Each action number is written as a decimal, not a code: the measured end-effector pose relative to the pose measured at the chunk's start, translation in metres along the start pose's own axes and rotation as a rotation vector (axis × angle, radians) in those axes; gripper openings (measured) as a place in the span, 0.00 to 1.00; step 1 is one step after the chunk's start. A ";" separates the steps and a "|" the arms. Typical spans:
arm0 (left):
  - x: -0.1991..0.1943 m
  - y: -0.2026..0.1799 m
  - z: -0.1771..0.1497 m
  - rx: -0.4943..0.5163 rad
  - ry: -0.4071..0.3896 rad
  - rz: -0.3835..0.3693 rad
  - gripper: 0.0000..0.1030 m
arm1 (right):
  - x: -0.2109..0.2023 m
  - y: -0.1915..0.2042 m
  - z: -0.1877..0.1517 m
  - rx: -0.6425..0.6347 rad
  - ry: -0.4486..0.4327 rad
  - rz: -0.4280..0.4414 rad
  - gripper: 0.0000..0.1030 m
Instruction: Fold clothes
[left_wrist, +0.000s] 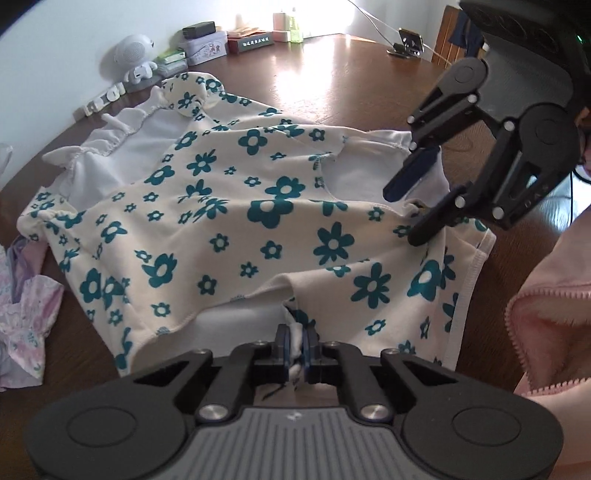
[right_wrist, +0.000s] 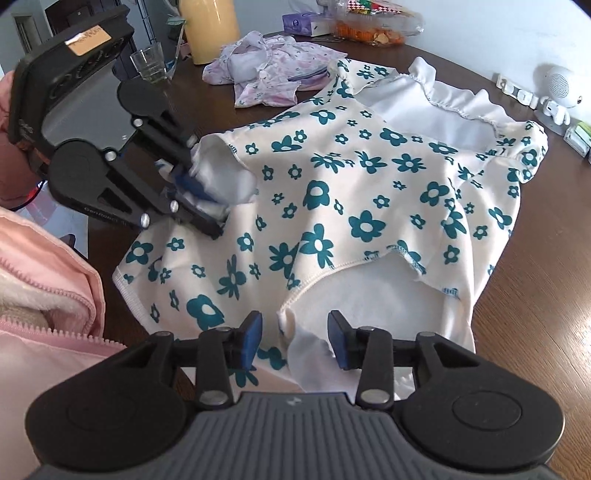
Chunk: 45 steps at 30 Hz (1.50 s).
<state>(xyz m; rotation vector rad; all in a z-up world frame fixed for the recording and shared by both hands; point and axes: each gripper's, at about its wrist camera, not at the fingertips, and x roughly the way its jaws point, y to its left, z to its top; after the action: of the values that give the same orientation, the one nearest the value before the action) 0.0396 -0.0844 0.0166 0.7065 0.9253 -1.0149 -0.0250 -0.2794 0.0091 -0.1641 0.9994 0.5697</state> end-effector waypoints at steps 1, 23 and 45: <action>-0.002 -0.003 -0.002 0.008 0.005 0.006 0.05 | 0.000 0.000 0.000 -0.005 0.003 -0.001 0.38; -0.056 0.000 0.011 -0.050 -0.182 0.111 0.48 | -0.055 -0.020 -0.012 0.096 -0.138 -0.131 0.37; 0.121 0.120 0.265 -0.186 -0.050 -0.016 0.46 | 0.000 -0.049 0.001 -0.089 -0.062 -0.324 0.30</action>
<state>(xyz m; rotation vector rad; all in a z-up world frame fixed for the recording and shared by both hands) 0.2591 -0.3098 0.0360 0.5162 0.9689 -0.9431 0.0012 -0.3208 0.0036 -0.3777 0.8660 0.3205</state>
